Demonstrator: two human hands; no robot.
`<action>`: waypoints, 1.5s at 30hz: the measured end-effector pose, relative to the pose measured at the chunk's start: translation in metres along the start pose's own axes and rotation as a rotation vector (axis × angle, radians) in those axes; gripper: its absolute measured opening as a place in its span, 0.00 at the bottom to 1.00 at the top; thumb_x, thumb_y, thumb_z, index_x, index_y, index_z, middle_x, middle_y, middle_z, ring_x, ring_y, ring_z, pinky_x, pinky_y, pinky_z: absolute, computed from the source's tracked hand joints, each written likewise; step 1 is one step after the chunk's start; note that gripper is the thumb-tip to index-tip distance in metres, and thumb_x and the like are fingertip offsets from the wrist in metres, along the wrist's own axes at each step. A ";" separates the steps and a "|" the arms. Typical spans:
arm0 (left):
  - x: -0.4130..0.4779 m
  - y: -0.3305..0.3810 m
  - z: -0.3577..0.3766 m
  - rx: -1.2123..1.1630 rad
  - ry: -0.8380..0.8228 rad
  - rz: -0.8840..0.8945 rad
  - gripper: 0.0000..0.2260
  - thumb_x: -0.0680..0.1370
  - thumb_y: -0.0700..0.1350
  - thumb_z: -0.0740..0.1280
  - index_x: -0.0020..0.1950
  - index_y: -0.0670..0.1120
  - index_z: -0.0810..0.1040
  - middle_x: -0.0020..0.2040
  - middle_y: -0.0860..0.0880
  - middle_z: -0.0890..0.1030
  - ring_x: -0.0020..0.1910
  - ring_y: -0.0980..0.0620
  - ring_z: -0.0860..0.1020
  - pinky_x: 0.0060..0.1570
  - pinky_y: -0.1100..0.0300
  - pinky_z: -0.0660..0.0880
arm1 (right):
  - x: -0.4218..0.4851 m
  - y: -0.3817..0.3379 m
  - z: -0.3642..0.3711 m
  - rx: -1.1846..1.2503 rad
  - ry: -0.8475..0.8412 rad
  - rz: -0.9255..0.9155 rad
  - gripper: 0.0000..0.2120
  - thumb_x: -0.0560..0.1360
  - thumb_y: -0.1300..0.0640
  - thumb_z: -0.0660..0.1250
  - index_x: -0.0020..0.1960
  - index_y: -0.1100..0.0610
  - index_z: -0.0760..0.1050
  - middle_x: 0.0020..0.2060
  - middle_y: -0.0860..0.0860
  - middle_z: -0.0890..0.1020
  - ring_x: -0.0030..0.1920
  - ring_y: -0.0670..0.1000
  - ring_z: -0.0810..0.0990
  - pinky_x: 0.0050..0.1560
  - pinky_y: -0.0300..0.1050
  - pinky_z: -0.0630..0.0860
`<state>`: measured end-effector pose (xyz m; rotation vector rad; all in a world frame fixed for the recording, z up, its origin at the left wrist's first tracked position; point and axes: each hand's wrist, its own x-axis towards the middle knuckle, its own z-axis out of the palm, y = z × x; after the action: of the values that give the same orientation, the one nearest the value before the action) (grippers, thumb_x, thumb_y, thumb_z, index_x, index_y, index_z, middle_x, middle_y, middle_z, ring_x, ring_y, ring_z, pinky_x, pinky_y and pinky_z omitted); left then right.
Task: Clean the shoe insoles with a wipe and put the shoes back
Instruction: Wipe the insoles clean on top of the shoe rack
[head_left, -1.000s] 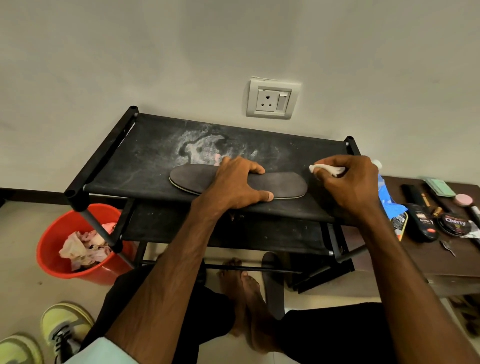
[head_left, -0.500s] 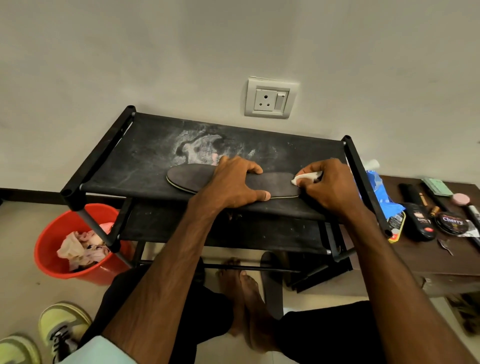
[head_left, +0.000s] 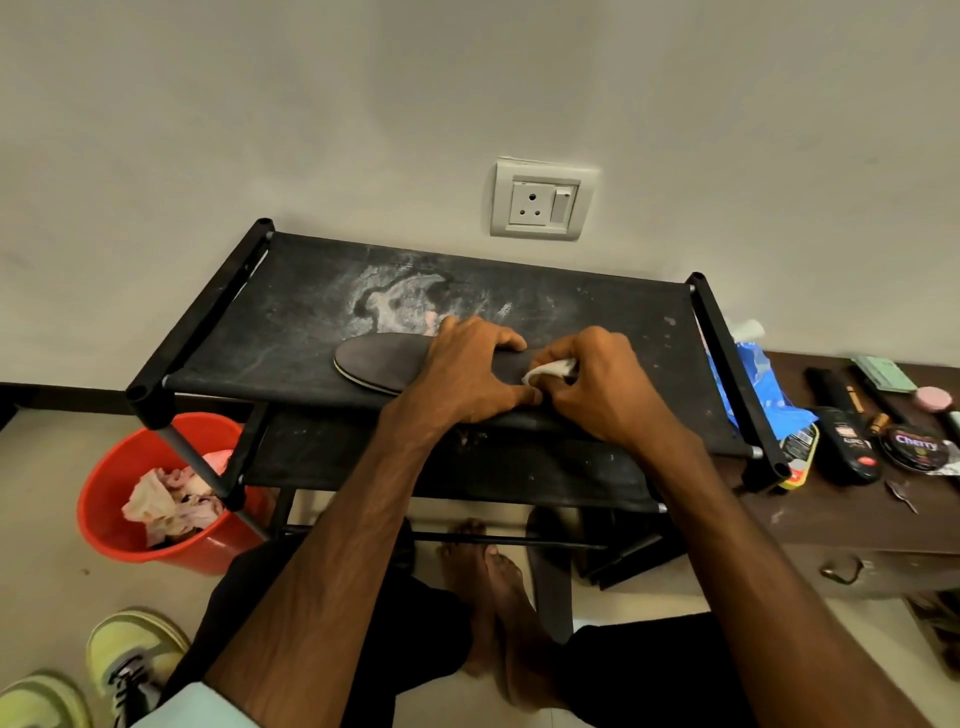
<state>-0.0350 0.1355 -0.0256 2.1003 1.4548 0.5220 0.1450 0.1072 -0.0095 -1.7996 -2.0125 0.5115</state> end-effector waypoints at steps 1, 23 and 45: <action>0.000 0.000 0.000 -0.010 0.001 0.006 0.31 0.69 0.60 0.78 0.69 0.54 0.77 0.66 0.51 0.76 0.69 0.48 0.65 0.67 0.53 0.67 | 0.000 0.000 -0.002 -0.001 0.000 0.003 0.07 0.73 0.54 0.75 0.49 0.45 0.87 0.42 0.47 0.87 0.42 0.48 0.85 0.47 0.53 0.84; -0.007 -0.017 -0.025 0.105 -0.049 0.102 0.33 0.69 0.64 0.75 0.71 0.55 0.75 0.66 0.53 0.74 0.68 0.50 0.66 0.67 0.56 0.62 | -0.009 0.040 -0.036 -0.064 0.169 0.220 0.05 0.76 0.52 0.75 0.51 0.49 0.86 0.43 0.50 0.87 0.44 0.51 0.83 0.52 0.58 0.83; -0.008 -0.016 -0.019 0.031 -0.025 0.023 0.32 0.68 0.63 0.77 0.69 0.56 0.77 0.66 0.53 0.74 0.69 0.48 0.64 0.73 0.46 0.62 | -0.004 0.018 -0.020 -0.064 0.223 0.277 0.07 0.72 0.53 0.74 0.48 0.51 0.88 0.41 0.53 0.88 0.44 0.56 0.85 0.50 0.56 0.83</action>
<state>-0.0609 0.1366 -0.0203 2.1426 1.4348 0.4829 0.1714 0.1049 -0.0015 -2.0870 -1.6606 0.3100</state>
